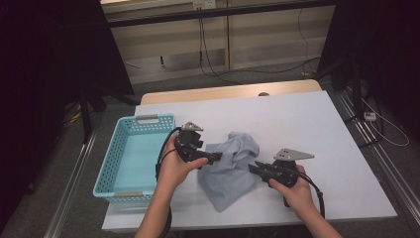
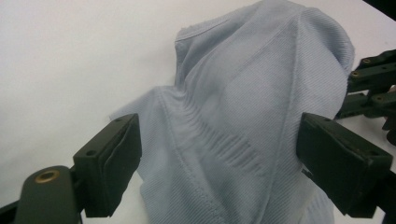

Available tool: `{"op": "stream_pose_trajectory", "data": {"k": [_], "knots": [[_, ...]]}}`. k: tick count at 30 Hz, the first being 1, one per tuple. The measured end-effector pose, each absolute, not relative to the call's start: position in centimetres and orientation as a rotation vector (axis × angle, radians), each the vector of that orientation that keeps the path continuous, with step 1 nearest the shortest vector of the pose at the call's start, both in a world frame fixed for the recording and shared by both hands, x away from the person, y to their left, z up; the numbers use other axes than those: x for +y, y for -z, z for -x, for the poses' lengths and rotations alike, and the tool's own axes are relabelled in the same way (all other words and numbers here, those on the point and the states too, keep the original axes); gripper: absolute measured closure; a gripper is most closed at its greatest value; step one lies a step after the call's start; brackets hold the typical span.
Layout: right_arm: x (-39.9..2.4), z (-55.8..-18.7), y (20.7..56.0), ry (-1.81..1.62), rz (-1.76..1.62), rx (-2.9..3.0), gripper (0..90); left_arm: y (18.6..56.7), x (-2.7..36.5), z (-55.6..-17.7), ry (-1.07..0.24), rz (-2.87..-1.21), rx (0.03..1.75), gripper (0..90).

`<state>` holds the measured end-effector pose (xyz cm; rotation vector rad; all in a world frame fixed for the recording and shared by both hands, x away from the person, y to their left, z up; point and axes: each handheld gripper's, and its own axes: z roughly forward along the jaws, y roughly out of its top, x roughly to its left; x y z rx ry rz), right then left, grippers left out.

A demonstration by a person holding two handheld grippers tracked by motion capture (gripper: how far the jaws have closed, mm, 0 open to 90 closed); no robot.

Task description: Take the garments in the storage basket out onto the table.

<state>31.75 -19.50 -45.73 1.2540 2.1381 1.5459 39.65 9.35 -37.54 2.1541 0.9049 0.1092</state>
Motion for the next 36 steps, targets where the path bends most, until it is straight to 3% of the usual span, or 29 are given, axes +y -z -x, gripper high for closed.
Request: {"op": "stream_pose_trajectory", "data": {"k": [3,15,36], "knots": [[-20.3,-31.5,45.3,-1.562,-1.258,2.101,83.8,37.6,9.2,-39.6,-0.104,-2.147,0.909,15.3],[-25.5,-31.0,43.3,-1.521,-1.287,1.942,84.1,37.9,9.0,-40.0,-0.128,-2.161,0.895,16.8],[-26.7,-30.9,43.9,-1.465,-1.327,1.904,83.5,42.1,6.7,-42.1,-0.167,-2.21,0.895,16.7]]}}
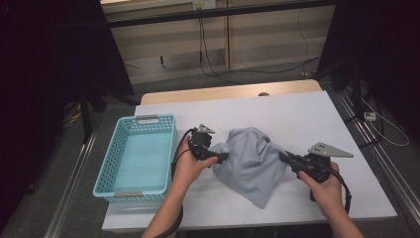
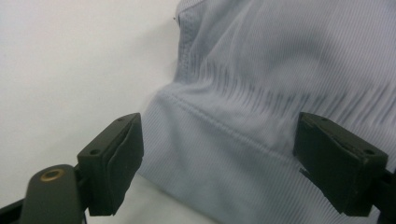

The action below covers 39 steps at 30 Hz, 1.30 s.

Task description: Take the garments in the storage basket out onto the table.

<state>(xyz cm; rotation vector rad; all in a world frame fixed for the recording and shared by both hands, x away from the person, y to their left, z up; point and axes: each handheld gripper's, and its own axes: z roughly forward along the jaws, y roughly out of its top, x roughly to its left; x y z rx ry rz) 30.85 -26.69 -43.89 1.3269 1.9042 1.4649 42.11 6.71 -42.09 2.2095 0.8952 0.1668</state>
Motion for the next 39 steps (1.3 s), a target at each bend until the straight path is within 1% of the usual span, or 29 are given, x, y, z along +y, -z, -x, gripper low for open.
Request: {"op": "stream_pose_trajectory", "data": {"k": [1,5,14,20,22,23,24,25,26,27,28,30,33,34,36,37,38,39], "knots": [[-27.5,-30.8,43.7,-1.47,-1.343,1.872,83.6,42.1,6.7,-42.1,-0.156,-2.204,0.899,16.8],[-28.3,-30.6,43.7,-1.479,-1.364,1.832,83.4,42.1,6.6,-42.1,-0.158,-2.206,0.892,16.7],[-27.4,-30.6,43.8,-1.478,-1.341,1.852,83.2,42.4,6.1,-42.3,-0.158,-2.203,0.881,16.8],[-27.0,-30.7,44.0,-1.481,-1.331,1.869,82.6,42.6,5.2,-42.7,-0.181,-2.192,0.832,16.9],[-26.9,-30.7,44.0,-1.476,-1.328,1.875,82.4,43.1,4.8,-42.7,-0.153,-2.205,0.836,17.2],[-26.7,-30.7,44.2,-1.462,-1.317,1.887,82.1,43.4,4.7,-42.8,-0.136,-2.211,0.835,19.9],[-26.7,-30.7,44.2,-1.462,-1.317,1.887,82.1,43.7,4.6,-42.8,-0.118,-2.211,0.835,19.9],[-26.7,-30.7,44.3,-1.454,-1.318,1.892,82.1,43.9,4.5,-42.8,-0.111,-2.211,0.842,24.3],[-26.7,-30.7,44.3,-1.454,-1.318,1.892,82.1,44.1,4.5,-42.8,-0.098,-2.214,0.846,24.3],[-26.9,-30.7,44.5,-1.463,-1.332,1.885,82.1,44.2,4.5,-42.8,-0.087,-2.215,0.847,27.8],[-26.9,-30.7,44.5,-1.463,-1.332,1.885,82.1,44.2,4.5,-42.8,-0.076,-2.216,0.845,27.8],[-27.0,-30.7,44.6,-1.47,-1.341,1.883,82.1,44.3,4.3,-42.7,-0.061,-2.232,0.833,33.9],[-26.9,-30.8,44.6,-1.471,-1.339,1.885,82.1,44.5,4.1,-42.5,-0.045,-2.271,0.817,49.7],[-26.9,-30.8,44.6,-1.471,-1.339,1.885,82.1,44.6,4.1,-42.5,-0.046,-2.277,0.814,49.7],[-26.9,-30.8,44.6,-1.478,-1.346,1.883,82.0,44.6,4.2,-42.5,-0.038,-2.278,0.812,53.7],[-26.9,-30.8,44.7,-1.479,-1.348,1.883,82.1,44.4,4.2,-42.5,-0.037,-2.283,0.806,58.4],[-26.9,-30.8,44.7,-1.48,-1.35,1.883,82.1,44.3,4.2,-42.4,-0.022,-2.286,0.804,65.1],[-27.0,-30.8,44.8,-1.481,-1.354,1.882,82.1,44.3,4.2,-42.3,-0.008,-2.289,0.804,74.7]]}}
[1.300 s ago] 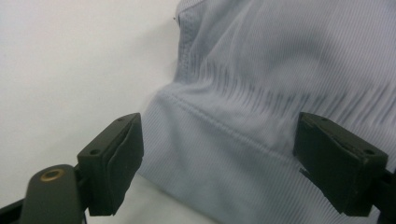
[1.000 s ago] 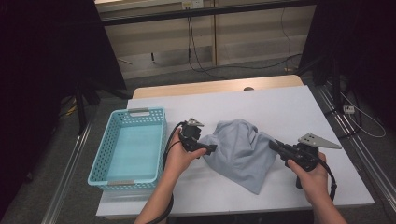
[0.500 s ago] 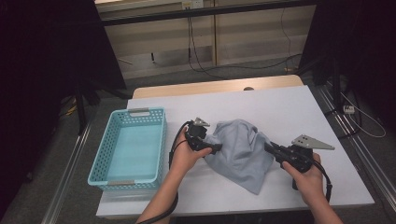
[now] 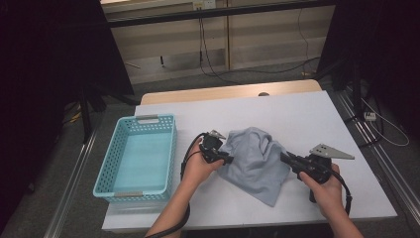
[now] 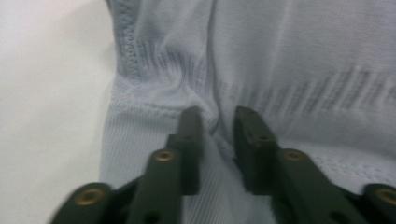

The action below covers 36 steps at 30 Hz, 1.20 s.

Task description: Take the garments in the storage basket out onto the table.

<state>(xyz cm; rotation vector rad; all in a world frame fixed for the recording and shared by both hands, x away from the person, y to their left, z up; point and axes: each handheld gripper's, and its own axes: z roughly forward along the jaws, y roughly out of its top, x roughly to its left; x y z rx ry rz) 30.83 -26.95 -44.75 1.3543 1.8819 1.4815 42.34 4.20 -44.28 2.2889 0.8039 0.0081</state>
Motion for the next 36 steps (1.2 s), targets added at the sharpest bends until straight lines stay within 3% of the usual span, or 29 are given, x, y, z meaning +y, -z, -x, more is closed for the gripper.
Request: {"op": "stream_pose_trajectory", "data": {"k": [1,3,6,22,36], "knots": [[-27.0,-30.8,44.8,-1.481,-1.354,1.882,82.1,44.2,4.2,-42.3,0.001,-2.293,0.803,74.7],[-27.0,-30.8,44.7,-1.471,-1.351,1.885,82.3,44.1,4.3,-42.4,0.023,-2.289,0.823,83.6],[-27.3,-30.8,44.7,-1.47,-1.359,1.871,82.7,43.8,4.7,-42.5,0.038,-2.264,0.854,86.4],[-29.2,-30.4,43.0,-1.405,-1.314,1.692,83.4,40.6,7.8,-42.3,-0.05,-2.097,0.923,87.9],[-27.8,-30.1,43.3,-1.497,-1.27,1.782,83.0,42.2,7.5,-41.4,-0.008,-2.216,0.92,87.3]]}}
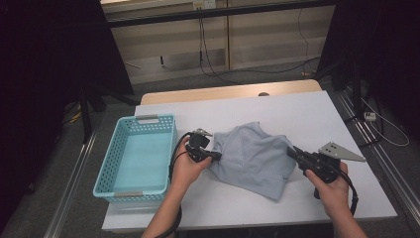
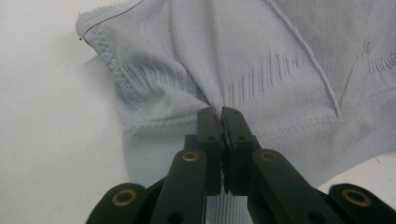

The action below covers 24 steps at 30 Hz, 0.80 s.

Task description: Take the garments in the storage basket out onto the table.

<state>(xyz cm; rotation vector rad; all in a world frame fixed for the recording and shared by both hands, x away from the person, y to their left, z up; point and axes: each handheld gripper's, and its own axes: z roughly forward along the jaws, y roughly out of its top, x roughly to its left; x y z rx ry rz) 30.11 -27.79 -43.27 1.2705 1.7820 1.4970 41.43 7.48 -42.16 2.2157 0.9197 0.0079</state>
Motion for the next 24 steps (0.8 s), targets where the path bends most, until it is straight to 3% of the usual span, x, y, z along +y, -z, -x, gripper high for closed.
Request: {"op": "stream_pose_trajectory", "data": {"k": [12,13,14,15,19,24], "knots": [[-24.6,-29.6,43.6,-1.521,-1.148,1.935,82.7,42.1,7.9,-41.7,-0.007,-2.174,0.941,82.8],[-24.3,-29.6,43.7,-1.519,-1.144,1.948,82.5,42.1,8.0,-41.8,-0.016,-2.16,0.946,79.2],[-24.1,-29.6,43.8,-1.519,-1.138,1.961,82.4,42.1,8.0,-41.8,-0.033,-2.14,0.948,63.5],[-23.8,-29.5,44.0,-1.517,-1.133,1.974,82.4,42.2,8.0,-41.9,-0.045,-2.126,0.944,63.5],[-22.9,-29.4,44.5,-1.498,-1.108,2.033,82.4,42.2,8.0,-42.1,-0.08,-2.081,0.938,39.8],[-21.9,-29.1,45.0,-1.478,-1.084,2.095,82.2,42.1,7.3,-42.3,-0.08,-2.079,0.904,29.1]]}}
